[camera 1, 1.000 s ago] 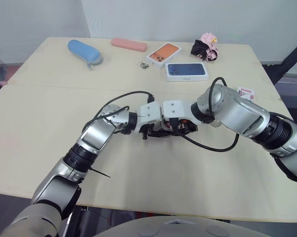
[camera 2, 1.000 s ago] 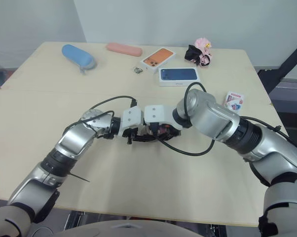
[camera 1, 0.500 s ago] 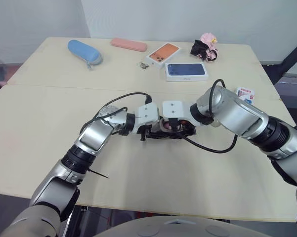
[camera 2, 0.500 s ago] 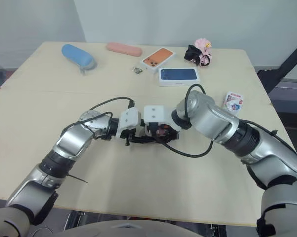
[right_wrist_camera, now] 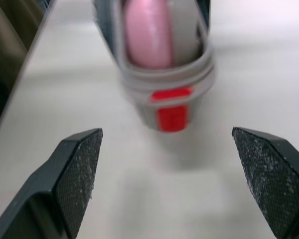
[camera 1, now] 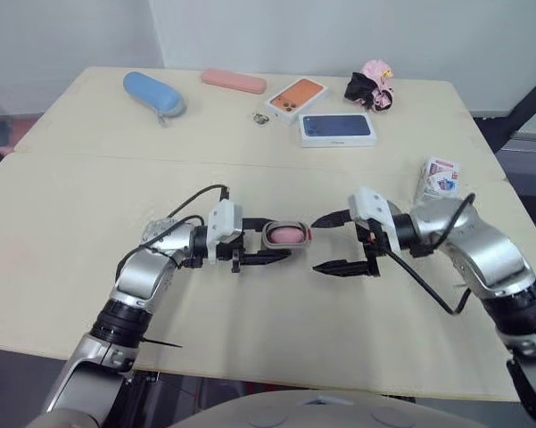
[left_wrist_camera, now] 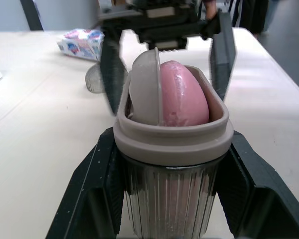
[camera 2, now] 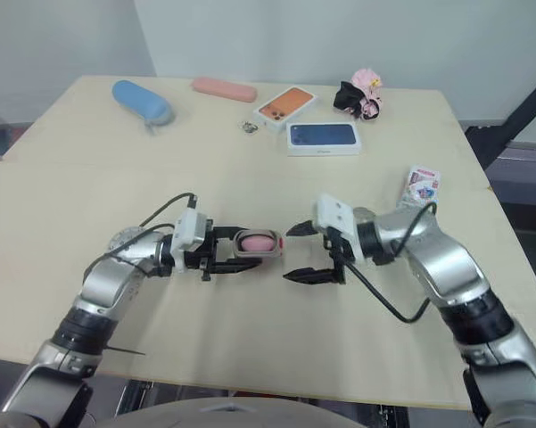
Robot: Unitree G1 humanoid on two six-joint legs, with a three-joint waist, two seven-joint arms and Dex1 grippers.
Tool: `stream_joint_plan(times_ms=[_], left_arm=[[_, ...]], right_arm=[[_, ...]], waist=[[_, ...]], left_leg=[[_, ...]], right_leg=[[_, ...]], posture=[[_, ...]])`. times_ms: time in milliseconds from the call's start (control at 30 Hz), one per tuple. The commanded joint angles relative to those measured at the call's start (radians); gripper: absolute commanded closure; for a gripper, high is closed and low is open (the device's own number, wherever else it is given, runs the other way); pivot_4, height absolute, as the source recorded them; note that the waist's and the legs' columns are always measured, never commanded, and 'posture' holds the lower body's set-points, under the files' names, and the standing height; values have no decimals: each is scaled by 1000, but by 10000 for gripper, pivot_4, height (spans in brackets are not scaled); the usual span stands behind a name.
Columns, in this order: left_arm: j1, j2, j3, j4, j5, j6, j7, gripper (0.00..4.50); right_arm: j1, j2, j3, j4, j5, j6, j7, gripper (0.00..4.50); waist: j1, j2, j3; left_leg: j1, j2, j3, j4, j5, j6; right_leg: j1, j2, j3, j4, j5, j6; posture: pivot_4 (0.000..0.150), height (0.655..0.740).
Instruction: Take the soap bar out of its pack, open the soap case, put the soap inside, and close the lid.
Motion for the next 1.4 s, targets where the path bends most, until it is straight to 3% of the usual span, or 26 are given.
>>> stream_joint_plan(times_ms=[33,500,733,867,1033,1233,1400], left_arm=[[26,-20,23,39,3,-100,6,25704],[1,-37,5,176,27,-225,-27,25704],[-27,-52,-1,114,-7,-175,-34,25704],[-34,-57,-5,98,-15,-156,-41,25704],[-37,-58,-9,101,-9,-148,-44,25704],[-38,-57,-12,96,-4,-136,-44,25704],[-42,-54,-13,100,6,-134,-42,25704]], right_arm=[[70,33,-59,37,17,-169,17,154],[143,43,-65,134,-42,-345,-4,154],[303,-91,-356,74,64,-282,-57,154],[406,-137,-506,156,53,-320,-82,154],[429,-127,-628,316,38,-356,-159,154],[427,-163,-624,437,-4,-382,-163,154],[305,-309,-511,352,-50,-190,-153,154]], waist=[[-6,0,0],[-20,0,-1],[-1,0,-1],[1,0,-1],[-11,0,-1],[-21,0,-1],[-29,4,-1]], left_leg=[[0,0,0,0,0,0],[3,-1,0,0,1,2],[2,-1,0,0,0,3],[1,-1,0,0,-1,4],[1,-1,0,-1,-1,4],[1,-1,0,-1,-1,4],[3,-2,0,-1,-1,4]], right_leg=[[0,0,0,0,0,0],[2,-2,0,-2,0,0],[3,-1,0,-6,0,0],[5,-1,-1,-9,0,0],[6,-2,0,-9,0,0],[8,-2,-1,-10,0,0],[10,0,0,-10,0,0]], posture=[[1500,7400],[1500,7400],[1500,7400],[1500,7400],[1500,7400],[1500,7400],[1500,7400]])
